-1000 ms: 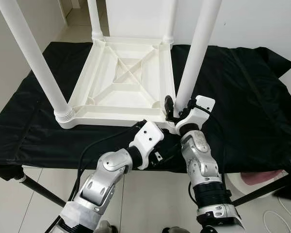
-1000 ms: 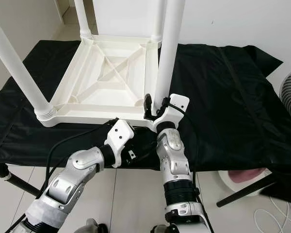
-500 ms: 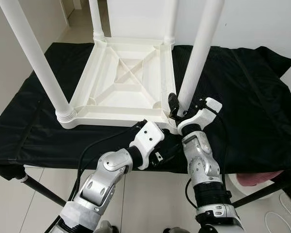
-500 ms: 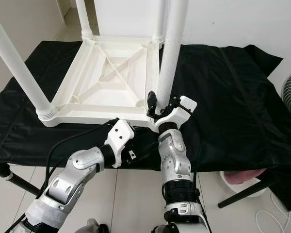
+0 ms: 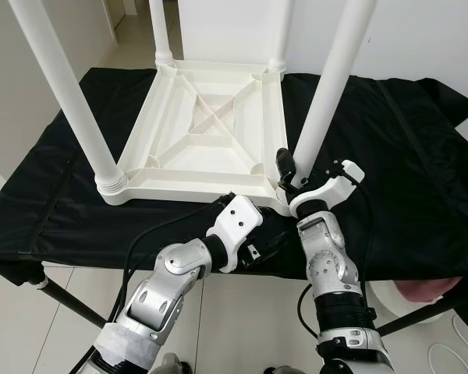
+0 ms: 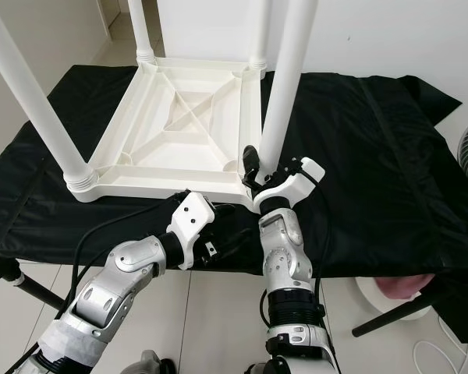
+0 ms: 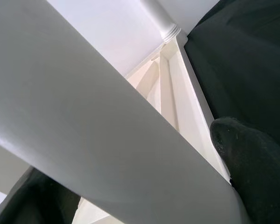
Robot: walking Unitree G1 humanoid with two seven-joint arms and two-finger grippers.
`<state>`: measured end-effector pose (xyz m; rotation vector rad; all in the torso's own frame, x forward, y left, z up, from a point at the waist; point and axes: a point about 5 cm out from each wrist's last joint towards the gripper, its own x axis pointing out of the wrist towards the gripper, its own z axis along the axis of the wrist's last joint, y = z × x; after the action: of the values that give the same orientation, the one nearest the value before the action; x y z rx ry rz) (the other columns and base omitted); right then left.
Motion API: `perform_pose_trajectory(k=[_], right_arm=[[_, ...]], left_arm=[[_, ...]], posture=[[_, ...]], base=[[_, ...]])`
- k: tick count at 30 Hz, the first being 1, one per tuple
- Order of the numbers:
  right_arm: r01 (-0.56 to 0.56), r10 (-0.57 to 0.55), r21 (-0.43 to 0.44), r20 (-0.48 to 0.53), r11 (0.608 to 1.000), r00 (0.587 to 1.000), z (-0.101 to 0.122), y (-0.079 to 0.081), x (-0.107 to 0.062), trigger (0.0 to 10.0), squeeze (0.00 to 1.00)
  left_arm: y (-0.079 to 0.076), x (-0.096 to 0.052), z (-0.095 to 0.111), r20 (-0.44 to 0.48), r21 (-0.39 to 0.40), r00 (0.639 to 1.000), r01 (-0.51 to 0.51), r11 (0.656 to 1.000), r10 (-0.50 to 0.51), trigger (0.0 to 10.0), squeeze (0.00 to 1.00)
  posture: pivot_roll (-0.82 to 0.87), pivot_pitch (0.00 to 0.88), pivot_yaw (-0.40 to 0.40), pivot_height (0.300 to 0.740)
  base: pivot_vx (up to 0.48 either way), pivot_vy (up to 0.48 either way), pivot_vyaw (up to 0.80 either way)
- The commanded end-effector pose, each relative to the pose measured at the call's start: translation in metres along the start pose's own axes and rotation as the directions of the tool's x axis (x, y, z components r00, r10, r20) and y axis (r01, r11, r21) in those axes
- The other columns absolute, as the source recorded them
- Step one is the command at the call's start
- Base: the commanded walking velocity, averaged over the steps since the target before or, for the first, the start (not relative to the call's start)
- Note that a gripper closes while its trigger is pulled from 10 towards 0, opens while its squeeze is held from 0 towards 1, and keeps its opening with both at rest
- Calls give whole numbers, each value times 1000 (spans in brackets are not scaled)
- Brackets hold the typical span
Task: Building children table
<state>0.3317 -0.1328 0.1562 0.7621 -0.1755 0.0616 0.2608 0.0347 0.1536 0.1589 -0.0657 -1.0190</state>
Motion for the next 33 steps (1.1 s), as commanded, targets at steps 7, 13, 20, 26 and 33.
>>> perform_pose_trajectory(k=[7,13,20,26,33], right_arm=[[57,-67,380,13,923,998,-13,7,-2,10000,0],[35,-40,352,8,936,999,-14,10,-2,10000,0],[13,-16,332,6,943,1000,-14,15,-1,10000,0],[-49,48,116,10,992,999,-8,24,1,10000,0],[-132,145,-282,27,950,989,-3,42,2,10000,0]], left_arm=[[-2,-1,3,3,-5,1000,12,1000,-12,10000,0],[-2,-2,2,1,-6,1000,11,1000,-11,10000,0],[-2,-1,2,2,-8,1000,10,1000,-10,10000,0],[-4,-1,3,4,-11,1000,7,1000,-6,10000,0],[-5,0,3,7,-17,1000,7,1000,-6,10000,0]], posture=[[-73,72,64,740],[-71,72,63,740],[-72,73,60,740],[-72,76,54,740],[-78,79,48,740]], base=[[0,0,0],[0,0,0],[0,0,0],[0,0,0],[0,0,0]])
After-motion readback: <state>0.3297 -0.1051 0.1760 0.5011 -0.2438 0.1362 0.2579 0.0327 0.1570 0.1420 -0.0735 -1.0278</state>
